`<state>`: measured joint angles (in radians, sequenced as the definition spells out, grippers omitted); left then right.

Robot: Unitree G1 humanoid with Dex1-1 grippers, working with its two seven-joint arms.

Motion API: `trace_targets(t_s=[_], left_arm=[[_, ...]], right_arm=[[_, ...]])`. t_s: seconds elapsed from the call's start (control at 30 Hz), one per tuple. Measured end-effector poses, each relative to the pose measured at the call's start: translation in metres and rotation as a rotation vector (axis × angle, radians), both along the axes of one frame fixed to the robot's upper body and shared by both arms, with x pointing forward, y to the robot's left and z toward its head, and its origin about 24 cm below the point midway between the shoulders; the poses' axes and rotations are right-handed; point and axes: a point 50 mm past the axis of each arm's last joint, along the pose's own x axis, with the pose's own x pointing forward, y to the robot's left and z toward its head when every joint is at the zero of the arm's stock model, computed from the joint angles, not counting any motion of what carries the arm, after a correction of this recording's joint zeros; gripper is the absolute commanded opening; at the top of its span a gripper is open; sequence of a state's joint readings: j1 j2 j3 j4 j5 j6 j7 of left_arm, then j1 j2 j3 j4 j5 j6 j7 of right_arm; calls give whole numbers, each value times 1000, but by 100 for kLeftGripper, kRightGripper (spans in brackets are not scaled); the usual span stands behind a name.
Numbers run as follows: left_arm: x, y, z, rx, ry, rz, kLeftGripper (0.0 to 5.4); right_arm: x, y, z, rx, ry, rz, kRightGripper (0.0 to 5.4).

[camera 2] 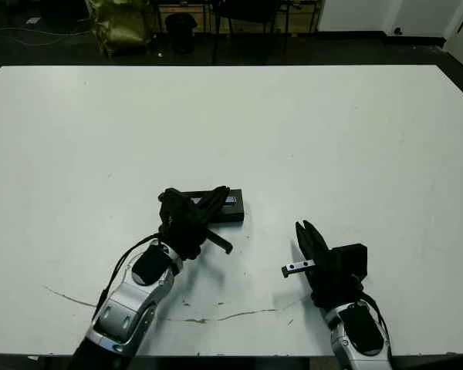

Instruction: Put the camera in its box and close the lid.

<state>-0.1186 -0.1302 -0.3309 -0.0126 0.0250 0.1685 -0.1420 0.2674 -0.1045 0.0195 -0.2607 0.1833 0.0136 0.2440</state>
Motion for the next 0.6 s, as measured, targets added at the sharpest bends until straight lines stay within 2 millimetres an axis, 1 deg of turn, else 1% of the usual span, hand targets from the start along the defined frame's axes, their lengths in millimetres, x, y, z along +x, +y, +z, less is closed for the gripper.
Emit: trace_targets(t_s=[0.13, 0.27, 0.4, 0.6], left_arm=[[3, 1, -7, 26, 31, 45, 2], [7, 2, -10, 44, 89, 73, 2], [15, 3, -5, 64, 152, 89, 2], [19, 4, 2, 117, 240, 79, 2]], right_arm=[[0, 0, 0, 11, 0, 10, 0], [0, -1, 0, 34, 12, 13, 0], [0, -1, 1, 31, 15, 13, 0], [-1, -2, 1, 31, 15, 11, 0]])
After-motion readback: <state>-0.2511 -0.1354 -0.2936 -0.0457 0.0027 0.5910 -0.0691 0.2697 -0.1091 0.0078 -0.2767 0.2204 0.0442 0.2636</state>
